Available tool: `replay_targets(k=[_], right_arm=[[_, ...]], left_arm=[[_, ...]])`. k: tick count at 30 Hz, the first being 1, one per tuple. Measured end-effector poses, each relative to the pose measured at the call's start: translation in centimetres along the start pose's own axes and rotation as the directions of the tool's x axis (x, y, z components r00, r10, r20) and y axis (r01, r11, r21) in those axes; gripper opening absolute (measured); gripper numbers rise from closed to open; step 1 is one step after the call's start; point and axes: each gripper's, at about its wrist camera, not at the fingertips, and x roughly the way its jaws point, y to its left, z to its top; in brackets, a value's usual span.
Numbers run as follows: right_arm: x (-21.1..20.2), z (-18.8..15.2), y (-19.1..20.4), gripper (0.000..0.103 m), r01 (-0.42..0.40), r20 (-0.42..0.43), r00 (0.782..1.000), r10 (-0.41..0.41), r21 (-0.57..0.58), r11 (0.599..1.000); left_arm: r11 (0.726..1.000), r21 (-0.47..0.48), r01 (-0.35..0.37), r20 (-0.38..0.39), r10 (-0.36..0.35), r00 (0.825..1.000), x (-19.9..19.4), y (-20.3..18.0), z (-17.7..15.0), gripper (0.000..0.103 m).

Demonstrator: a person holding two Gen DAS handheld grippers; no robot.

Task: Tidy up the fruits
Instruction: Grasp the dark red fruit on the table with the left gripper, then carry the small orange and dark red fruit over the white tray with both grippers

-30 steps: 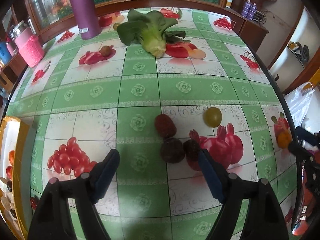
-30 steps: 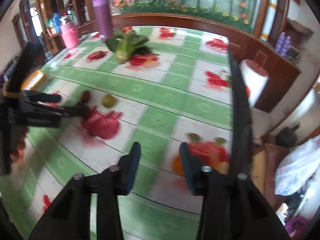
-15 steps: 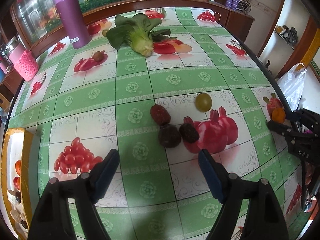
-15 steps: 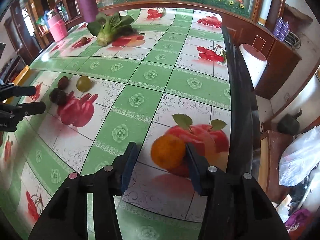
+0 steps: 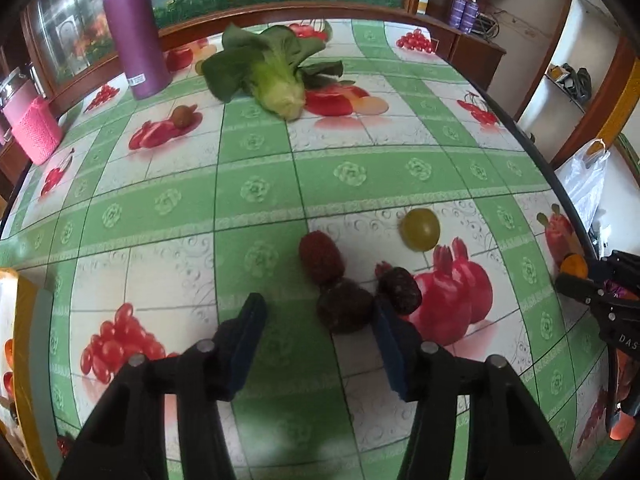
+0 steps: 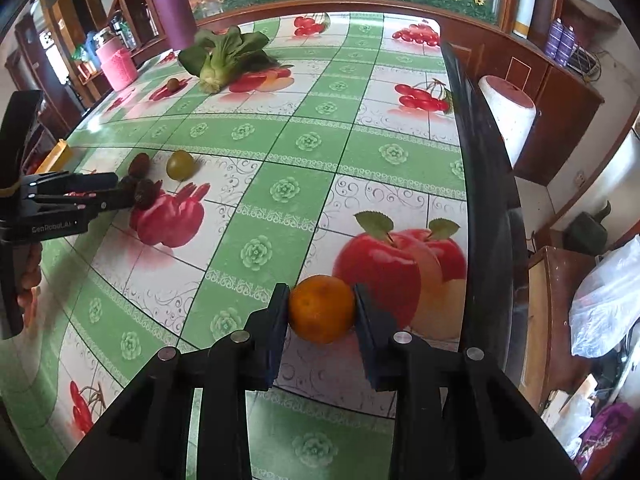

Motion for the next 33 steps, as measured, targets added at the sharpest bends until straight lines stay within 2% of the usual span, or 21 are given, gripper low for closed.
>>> replay_targets(k=[2,4,6,11,16,19,27,33], right_arm=[[-0.1,0.0,0.0,0.031,-0.001,0.001,1.0,0.001,0.005,1.0],[-0.2,0.0,0.1,0.031,-0.005,0.006,1.0,0.005,0.004,1.0],[-0.5,0.0,0.3,0.031,0.0,0.012,1.0,0.0,0.002,1.0],[-1.8,0.1,0.7,0.031,0.001,0.033,0.999,0.0,-0.01,1.0],[-3.1,0.4,1.9,0.031,-0.005,0.042,0.999,0.007,-0.037,0.999],[-3.8,0.7,3.3,0.031,-0.014,0.045,0.999,0.017,-0.062,0.998],[-5.2,1.9,9.7,0.031,-0.062,0.059,0.996,0.07,-0.134,0.989],[-4.5,2.9,15.1,0.031,-0.102,0.036,0.993,0.109,-0.174,0.98]], left_arm=[[1.0,0.001,0.019,0.008,-0.019,1.0,-0.1,-0.1,0.1,0.044],[0.998,-0.012,0.062,0.009,-0.062,0.998,-0.3,0.1,0.0,0.026],[0.994,-0.051,0.092,-0.004,-0.092,0.996,-0.6,0.5,-0.3,0.026],[0.994,-0.065,0.092,-0.028,-0.094,0.995,-2.0,1.0,-2.5,0.026],[0.99,-0.09,0.107,-0.011,-0.108,0.994,-4.5,2.0,-4.7,0.026],[0.99,-0.107,0.088,0.003,-0.089,0.996,-5.9,2.7,-6.0,0.026],[0.983,-0.182,0.03,0.02,-0.026,0.999,-8.9,5.7,-8.5,0.026],[0.972,-0.232,0.032,0.047,-0.022,0.999,-11.1,9.1,-10.0,0.026]])
